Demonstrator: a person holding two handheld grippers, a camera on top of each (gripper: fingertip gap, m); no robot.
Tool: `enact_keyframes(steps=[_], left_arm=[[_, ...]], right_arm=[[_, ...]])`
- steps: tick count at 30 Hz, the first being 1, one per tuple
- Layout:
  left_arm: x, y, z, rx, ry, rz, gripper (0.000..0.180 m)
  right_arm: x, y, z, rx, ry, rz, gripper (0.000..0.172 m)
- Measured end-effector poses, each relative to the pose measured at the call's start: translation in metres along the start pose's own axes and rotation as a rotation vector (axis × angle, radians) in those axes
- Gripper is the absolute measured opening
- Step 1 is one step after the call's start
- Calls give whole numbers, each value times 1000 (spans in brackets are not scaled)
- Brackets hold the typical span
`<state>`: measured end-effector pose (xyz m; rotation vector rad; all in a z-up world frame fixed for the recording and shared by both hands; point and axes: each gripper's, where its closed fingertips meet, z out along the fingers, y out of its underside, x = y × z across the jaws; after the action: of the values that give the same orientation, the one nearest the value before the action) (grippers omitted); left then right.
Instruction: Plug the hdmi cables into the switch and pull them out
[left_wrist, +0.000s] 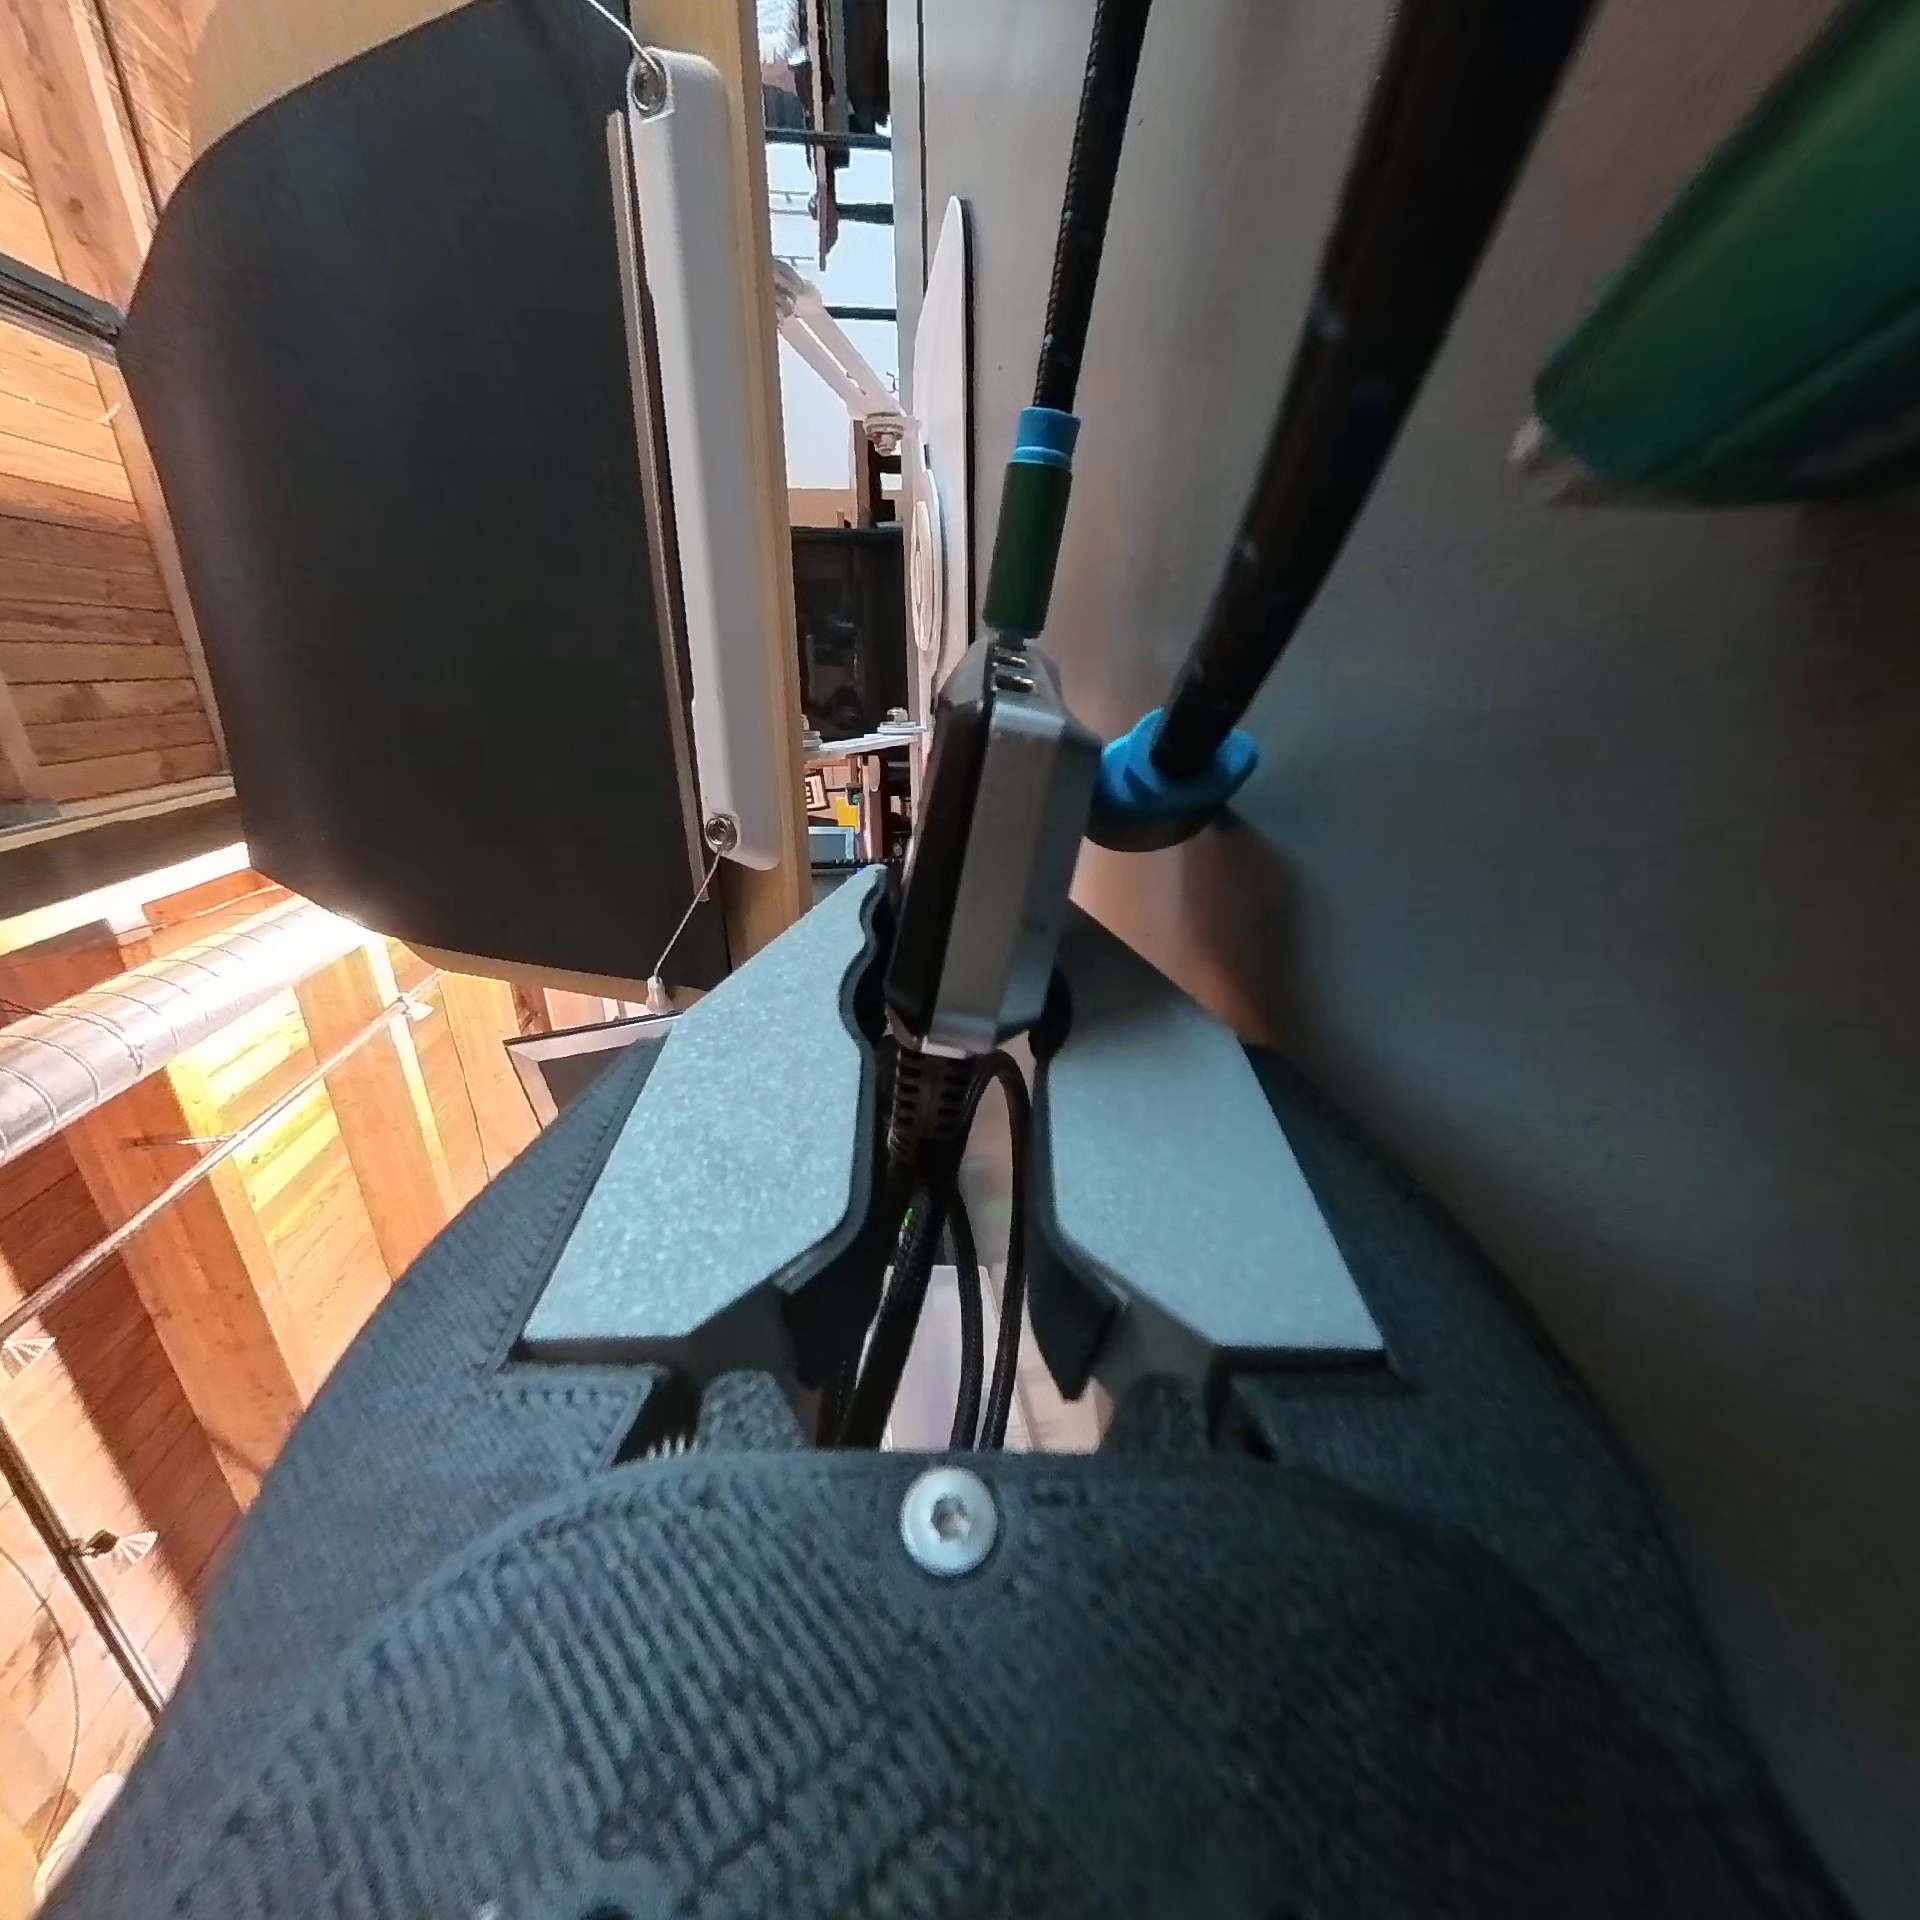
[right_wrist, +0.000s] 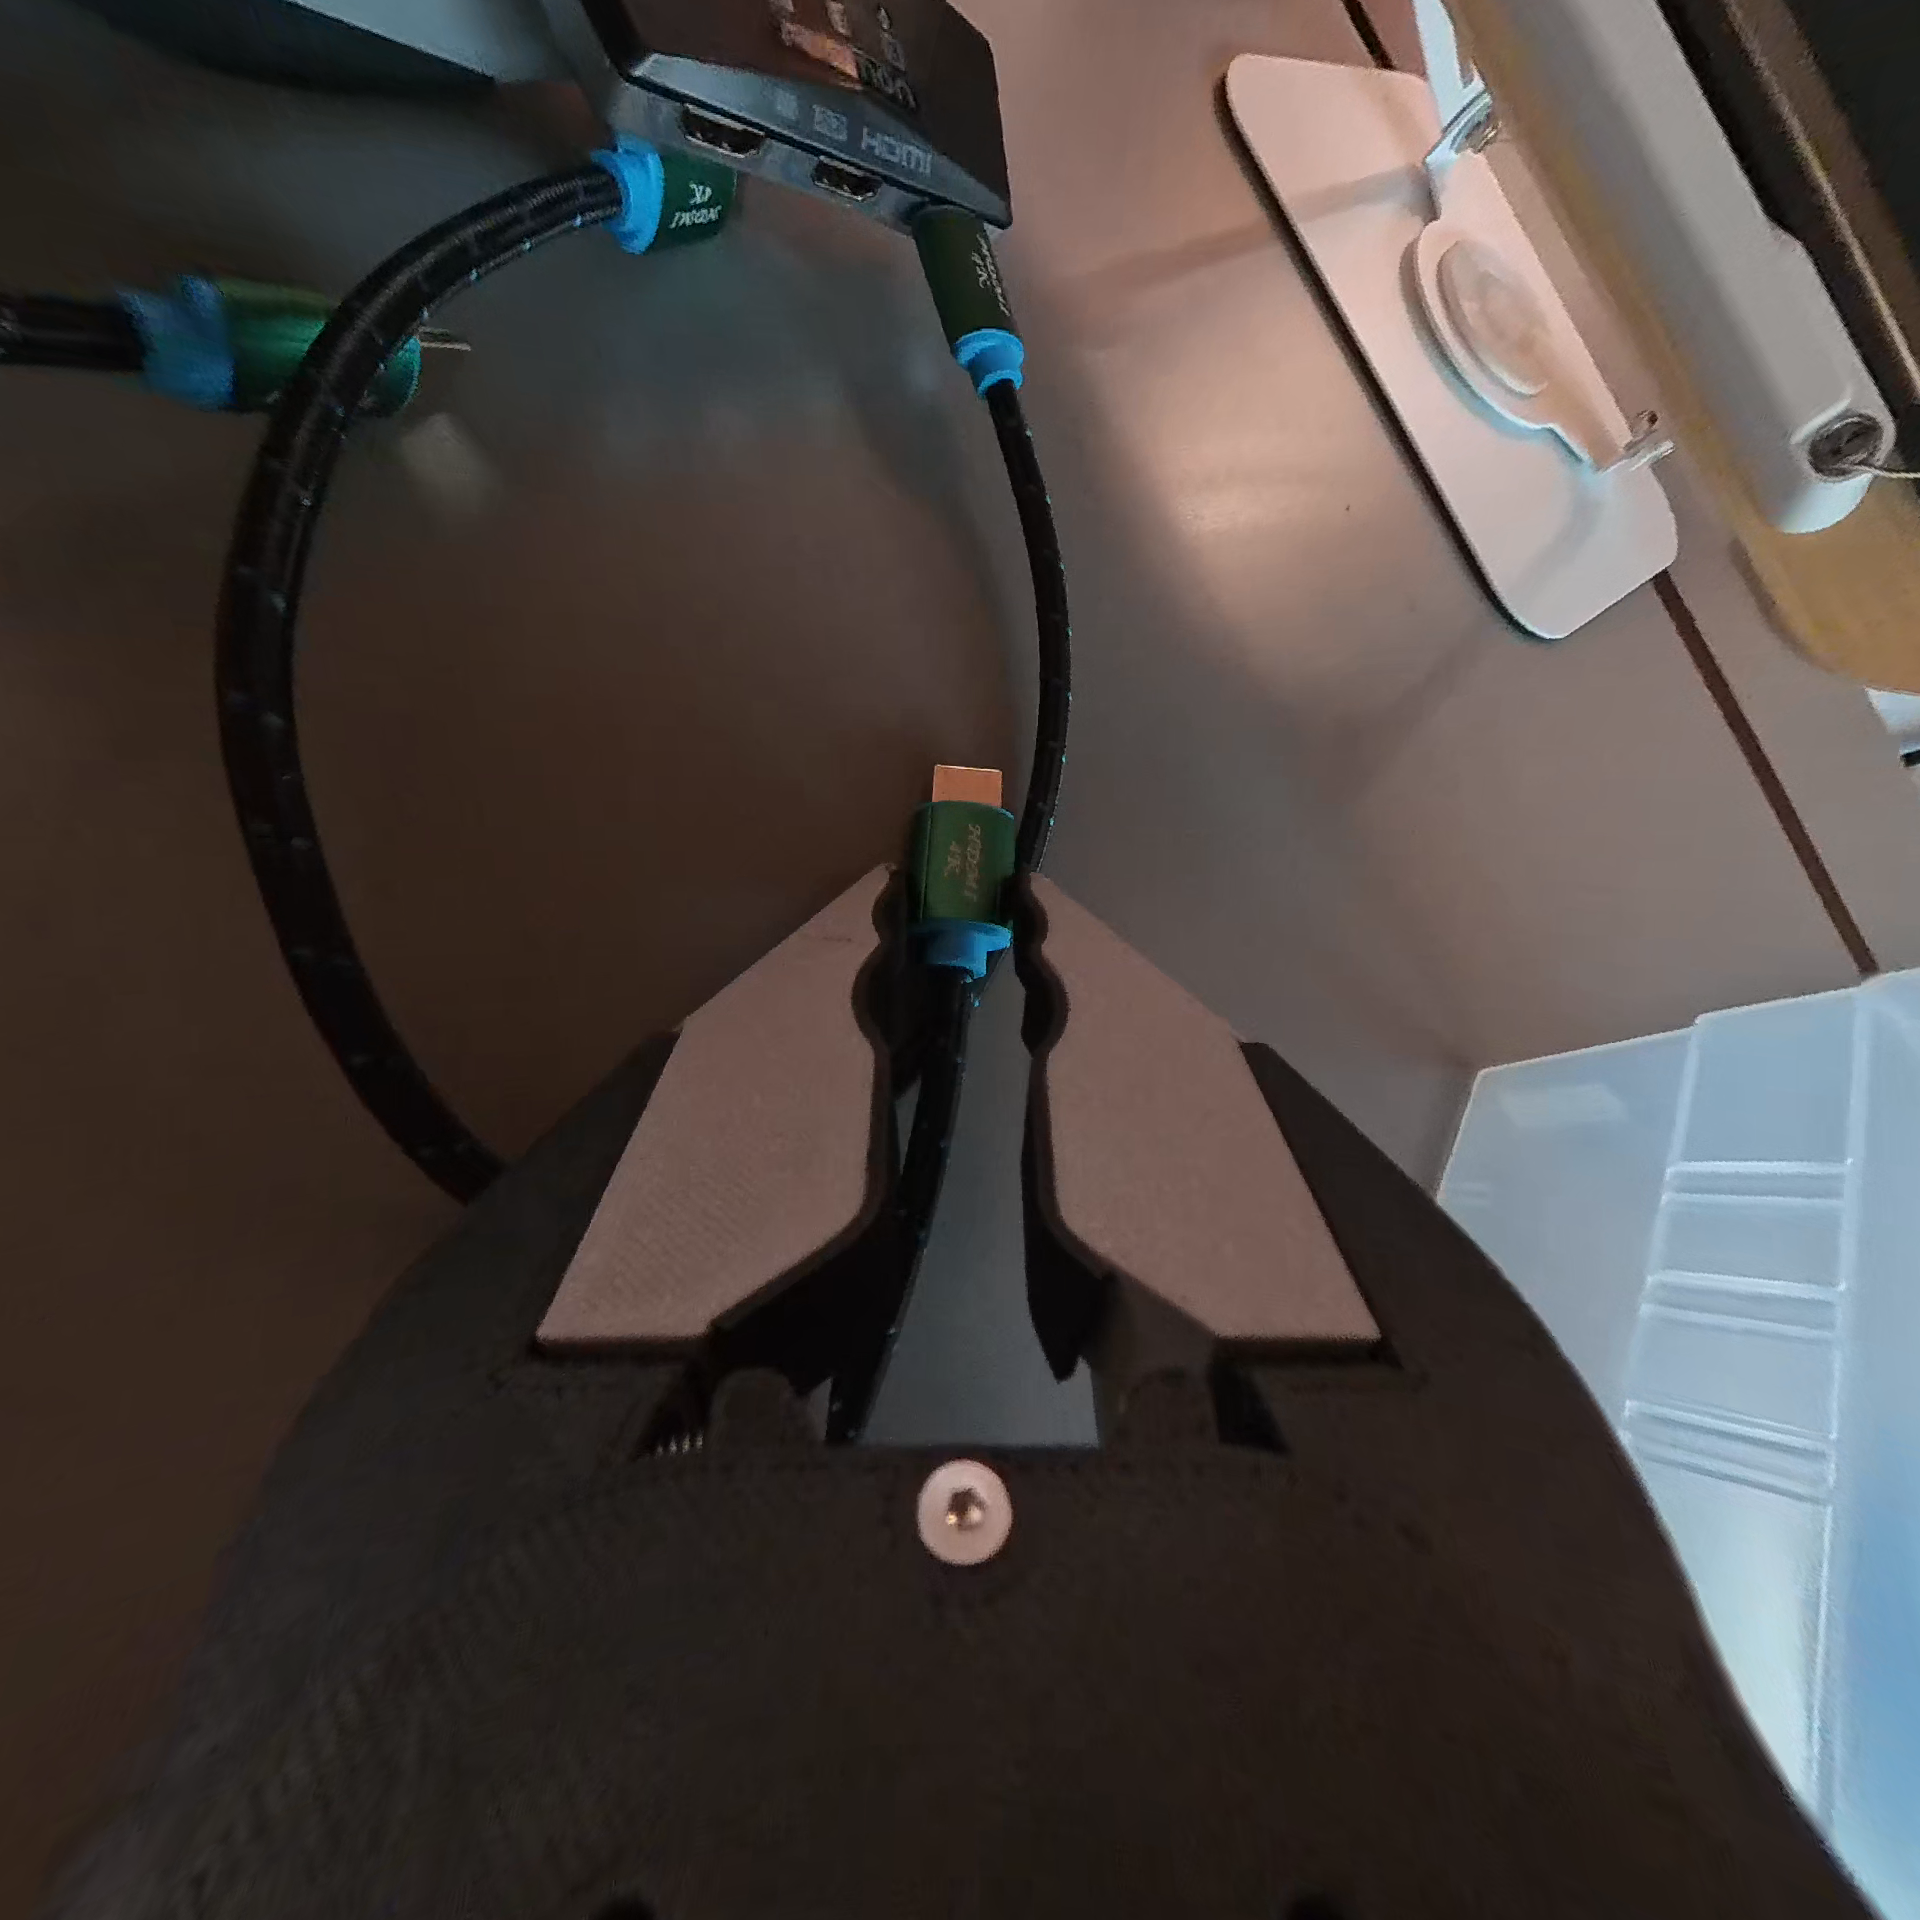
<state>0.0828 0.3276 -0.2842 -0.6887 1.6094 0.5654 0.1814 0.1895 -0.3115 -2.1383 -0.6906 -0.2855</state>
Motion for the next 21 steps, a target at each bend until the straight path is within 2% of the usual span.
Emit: enact_keyframes(steps=[7,9,13,16,21], left_arm=[[-1,-1,-2,11,-12,10,22],[-3,-2,-2,26,-28,23,24],[-7,-4,-2,76,-63,41,23],[-12,-9,-4,109,-98,49,22],[-21,-16,-12,198,-157,73,21]], right_arm=[[4,-2,3,-2,54,-70,17],[5,-3,4,-10,43,-26,17],[0,-30,-2,107,-95,145,17],[-12,-59,-6,202,-268,280,17],[-23,-93,-8,302,-496,376,17]])
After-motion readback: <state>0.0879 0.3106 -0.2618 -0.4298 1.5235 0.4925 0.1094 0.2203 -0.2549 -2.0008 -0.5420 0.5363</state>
